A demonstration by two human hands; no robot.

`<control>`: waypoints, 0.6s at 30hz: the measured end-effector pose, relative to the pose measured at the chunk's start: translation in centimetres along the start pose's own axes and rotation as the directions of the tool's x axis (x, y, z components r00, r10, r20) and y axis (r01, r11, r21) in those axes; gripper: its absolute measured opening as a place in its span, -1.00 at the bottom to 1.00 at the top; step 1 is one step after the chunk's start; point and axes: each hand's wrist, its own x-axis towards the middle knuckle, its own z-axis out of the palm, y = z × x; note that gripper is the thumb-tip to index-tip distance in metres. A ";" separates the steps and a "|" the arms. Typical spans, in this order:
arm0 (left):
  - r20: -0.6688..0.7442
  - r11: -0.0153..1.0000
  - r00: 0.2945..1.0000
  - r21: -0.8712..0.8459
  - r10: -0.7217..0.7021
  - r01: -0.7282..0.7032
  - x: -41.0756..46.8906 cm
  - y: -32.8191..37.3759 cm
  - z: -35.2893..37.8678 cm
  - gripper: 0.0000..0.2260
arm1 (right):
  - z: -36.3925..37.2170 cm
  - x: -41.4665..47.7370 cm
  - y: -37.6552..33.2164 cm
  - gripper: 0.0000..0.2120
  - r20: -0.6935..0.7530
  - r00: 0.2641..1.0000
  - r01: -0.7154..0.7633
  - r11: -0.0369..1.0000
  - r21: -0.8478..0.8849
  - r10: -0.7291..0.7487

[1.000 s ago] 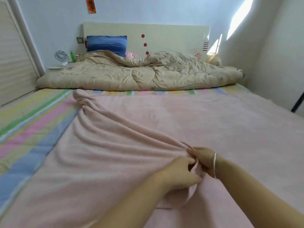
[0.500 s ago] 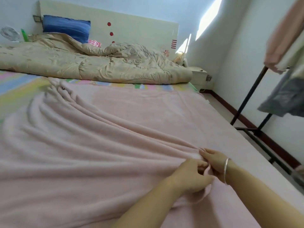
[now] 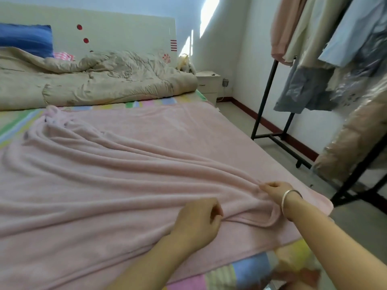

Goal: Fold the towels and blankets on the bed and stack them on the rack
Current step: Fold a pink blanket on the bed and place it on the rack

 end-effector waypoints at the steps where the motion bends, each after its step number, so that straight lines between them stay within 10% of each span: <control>1: -0.007 0.998 0.999 0.046 0.045 -0.044 -1.0 -0.5 -0.1 -0.89 | -0.1 -0.3 0.1 -0.80 -0.009 1.000 0.007 1.000 -0.024 -0.008; 10: -0.048 0.904 0.977 0.392 0.205 -0.171 -1.4 -2.3 1.6 -0.67 | 0.7 -0.2 1.6 -0.81 -0.216 0.976 -0.011 0.999 -0.040 0.002; 18: 0.090 0.869 0.971 0.433 0.223 -0.240 4.5 -2.5 2.6 -0.86 | 1.0 4.4 1.5 -0.76 -0.214 0.958 0.072 0.883 -0.463 -0.190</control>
